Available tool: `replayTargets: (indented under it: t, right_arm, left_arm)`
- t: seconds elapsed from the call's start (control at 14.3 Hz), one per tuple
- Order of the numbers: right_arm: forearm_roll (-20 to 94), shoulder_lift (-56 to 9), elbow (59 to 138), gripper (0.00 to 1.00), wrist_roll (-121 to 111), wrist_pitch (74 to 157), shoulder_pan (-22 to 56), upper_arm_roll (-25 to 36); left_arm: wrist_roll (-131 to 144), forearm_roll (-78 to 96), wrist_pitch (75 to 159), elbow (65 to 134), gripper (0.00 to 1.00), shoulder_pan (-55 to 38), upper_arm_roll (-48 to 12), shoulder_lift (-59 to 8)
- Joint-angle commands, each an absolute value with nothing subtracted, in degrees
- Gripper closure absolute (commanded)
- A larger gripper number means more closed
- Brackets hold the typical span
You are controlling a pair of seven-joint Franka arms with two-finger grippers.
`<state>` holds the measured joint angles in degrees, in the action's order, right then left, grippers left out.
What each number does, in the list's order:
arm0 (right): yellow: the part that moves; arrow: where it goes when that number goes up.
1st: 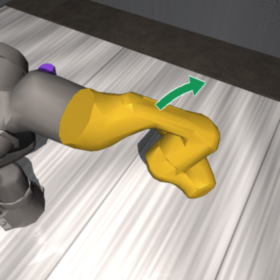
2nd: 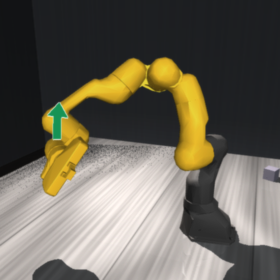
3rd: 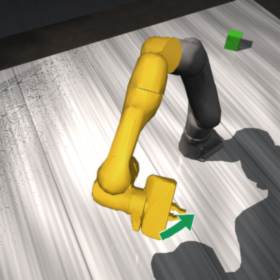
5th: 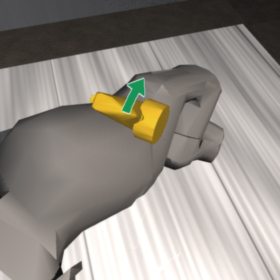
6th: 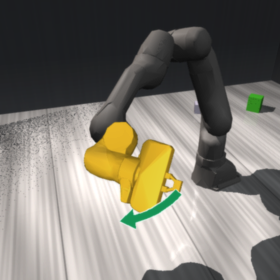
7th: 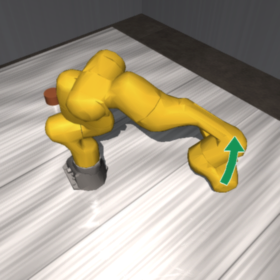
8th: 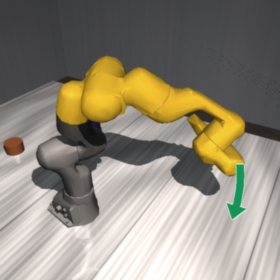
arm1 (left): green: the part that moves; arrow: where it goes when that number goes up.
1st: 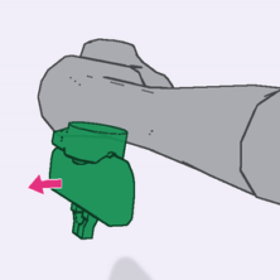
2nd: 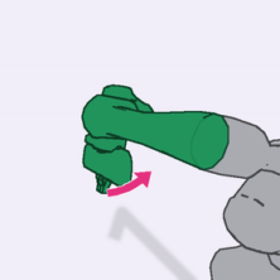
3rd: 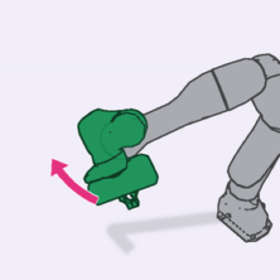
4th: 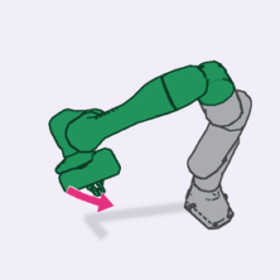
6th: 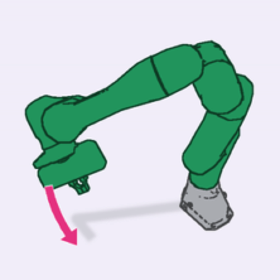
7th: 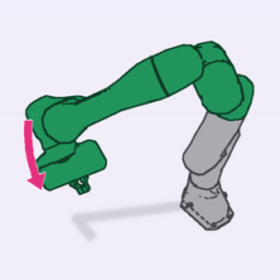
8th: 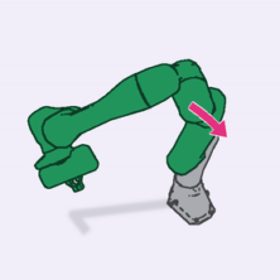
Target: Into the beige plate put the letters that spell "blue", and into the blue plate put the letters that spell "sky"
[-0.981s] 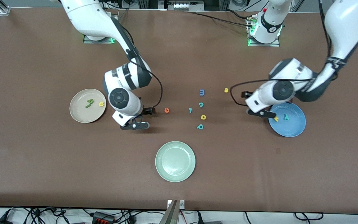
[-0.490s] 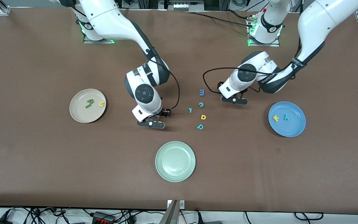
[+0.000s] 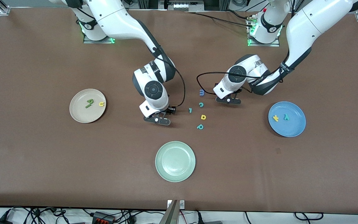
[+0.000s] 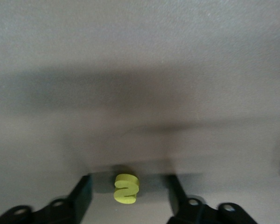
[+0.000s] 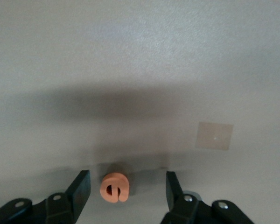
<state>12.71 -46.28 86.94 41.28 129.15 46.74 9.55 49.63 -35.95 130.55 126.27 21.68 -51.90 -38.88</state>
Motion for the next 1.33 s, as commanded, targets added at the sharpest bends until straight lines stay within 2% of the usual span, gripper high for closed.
replayTargets:
  t: [0.0,0.07,0.21,0.42,0.56,0.7,0.77,0.91,0.98,1.26]
  right_arm:
    - [13.54,-47.2,85.52,0.28,41.75,128.94,48.16,10.11]
    - [13.1,-47.2,85.52,0.28,41.31,128.94,48.34,10.11]
    - [12.92,-47.29,85.52,0.29,40.61,128.93,48.34,10.11]
    - [13.01,-47.98,85.52,0.3,40.78,129.02,48.25,10.11]
    - [13.01,-48.16,85.52,0.32,40.69,128.94,48.34,10.11]
    - [13.09,-48.25,85.52,0.35,40.69,128.94,48.34,10.11]
    - [13.18,-48.34,85.52,0.41,40.69,128.94,48.34,10.11]
    - [13.36,-48.34,85.43,0.53,40.69,128.94,48.34,10.11]
    - [13.36,-48.25,85.43,0.62,40.61,128.85,48.34,10.11]
    - [13.45,-47.82,85.52,0.75,40.0,128.94,47.64,10.11]
  left_arm:
    - [50.71,-37.53,130.52,126.47,0.51,21.8,-51.86,-38.5]
    - [50.71,-37.53,130.52,126.47,0.57,21.88,-51.94,-38.5]
    - [50.8,-37.53,130.52,126.47,0.59,21.8,-52.03,-38.41]
    - [50.71,-37.53,130.26,126.47,0.86,21.88,-52.21,-38.32]
    - [50.45,-37.53,130.08,126.39,0.92,22.15,-52.82,-37.97]
    - [49.92,-37.53,129.99,125.69,0.95,22.5,-53.61,-37.71]
    - [50.27,-37.53,129.47,124.73,0.95,22.76,-54.05,-37.36]
    - [49.66,-37.53,120.64,119.3,0.95,22.85,-55.46,-36.91]
    - [47.74,-37.53,115.54,116.05,0.95,22.85,-55.72,-36.91]
    - [33.01,-37.35,103.91,106.89,0.95,26.43,-55.55,-37.7]
